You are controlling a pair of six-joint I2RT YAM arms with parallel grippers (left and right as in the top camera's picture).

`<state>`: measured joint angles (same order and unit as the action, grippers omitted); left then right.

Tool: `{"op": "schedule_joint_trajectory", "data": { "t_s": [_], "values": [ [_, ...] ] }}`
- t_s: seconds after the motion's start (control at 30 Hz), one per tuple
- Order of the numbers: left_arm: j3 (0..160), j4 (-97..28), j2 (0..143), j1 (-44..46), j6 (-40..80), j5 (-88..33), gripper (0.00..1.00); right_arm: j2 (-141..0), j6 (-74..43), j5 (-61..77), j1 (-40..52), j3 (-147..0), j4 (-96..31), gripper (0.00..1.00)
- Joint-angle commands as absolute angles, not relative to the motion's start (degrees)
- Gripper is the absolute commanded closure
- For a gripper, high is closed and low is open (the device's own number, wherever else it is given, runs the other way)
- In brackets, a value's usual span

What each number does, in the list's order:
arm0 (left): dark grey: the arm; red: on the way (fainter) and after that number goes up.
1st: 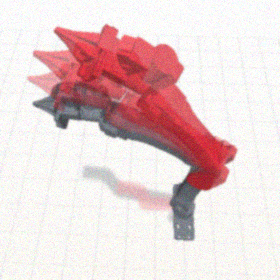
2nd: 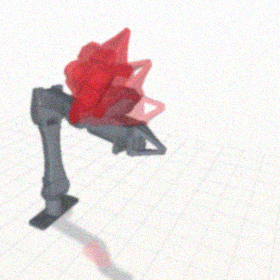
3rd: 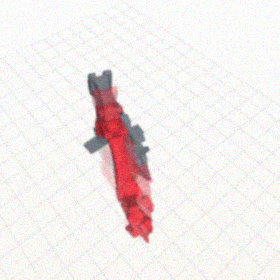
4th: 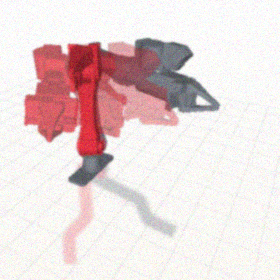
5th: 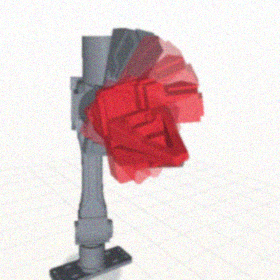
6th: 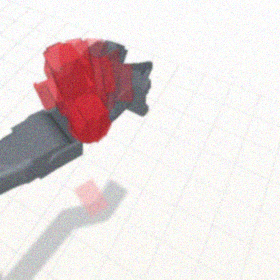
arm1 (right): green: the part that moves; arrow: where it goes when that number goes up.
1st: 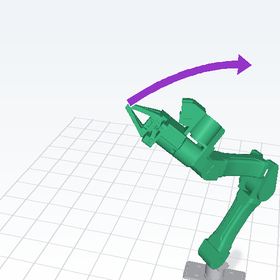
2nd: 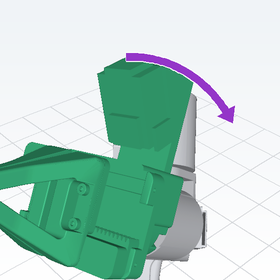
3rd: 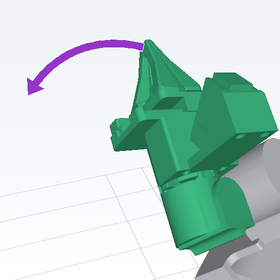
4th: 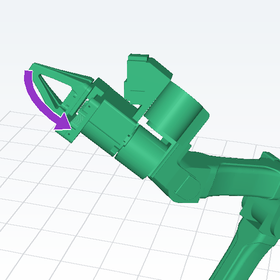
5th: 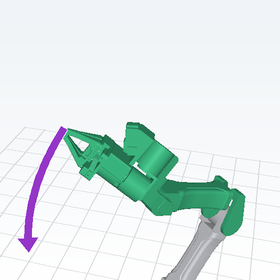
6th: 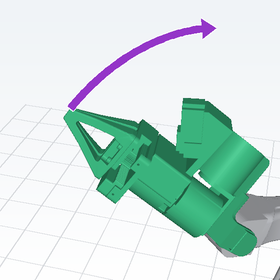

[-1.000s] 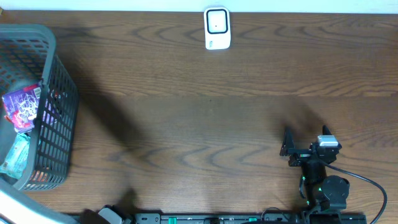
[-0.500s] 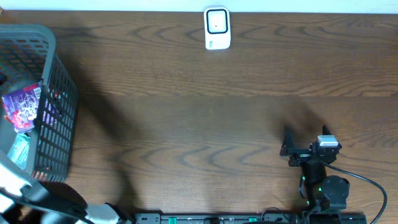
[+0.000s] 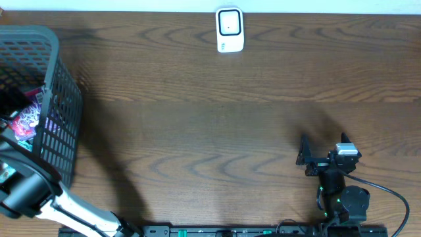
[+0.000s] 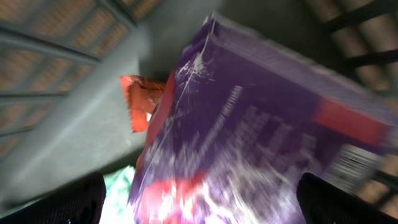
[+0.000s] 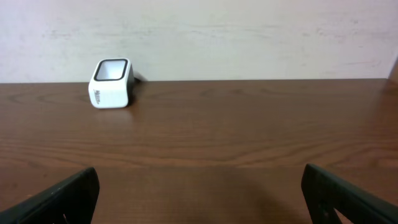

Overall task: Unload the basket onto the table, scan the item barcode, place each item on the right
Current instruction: 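Grasp the purple snack box inside the basket with the left gripper, then lift the purple box out and place it on the table centre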

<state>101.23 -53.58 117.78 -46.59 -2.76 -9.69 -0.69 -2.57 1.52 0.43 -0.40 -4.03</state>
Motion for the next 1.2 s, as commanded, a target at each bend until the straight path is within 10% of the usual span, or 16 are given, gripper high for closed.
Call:
{"op": "schedule_joint_trajectory", "data": {
  "t_s": [0.0, 0.2, 0.23, 0.3, 0.33, 1.17],
  "values": [
    [101.2, -53.7, 121.2, -45.9, -6.5, -8.9, 0.02, -0.4, -3.2, 1.6, 0.0, -0.3, -4.3, 0.01],
    [101.2, -53.7, 125.8, -44.0, -7.9, -9.0, 0.01, -0.4, -3.2, 1.6, 0.0, -0.3, -4.3, 0.01],
    [101.2, -53.7, 126.0, -43.7, -7.9, -9.0, 0.15, -0.4, -3.2, 1.6, 0.0, -0.3, -4.3, 0.01],
    [101.2, -53.8, 126.2, -43.0, -7.9, -9.0, 0.87, -0.4, -3.2, 1.6, 0.0, -0.3, -4.3, 0.01],
    [101.2, -53.8, 126.0, -42.8, -7.8, -9.0, 0.92, -0.4, -3.2, 1.6, 0.0, -0.3, -4.3, 0.01],
    [101.8, -47.6, 77.9, -42.0, 25.6, -22.9, 0.93, -0.4, -3.2, 1.6, 0.0, -0.3, -4.3, 0.01]
  ]
}}
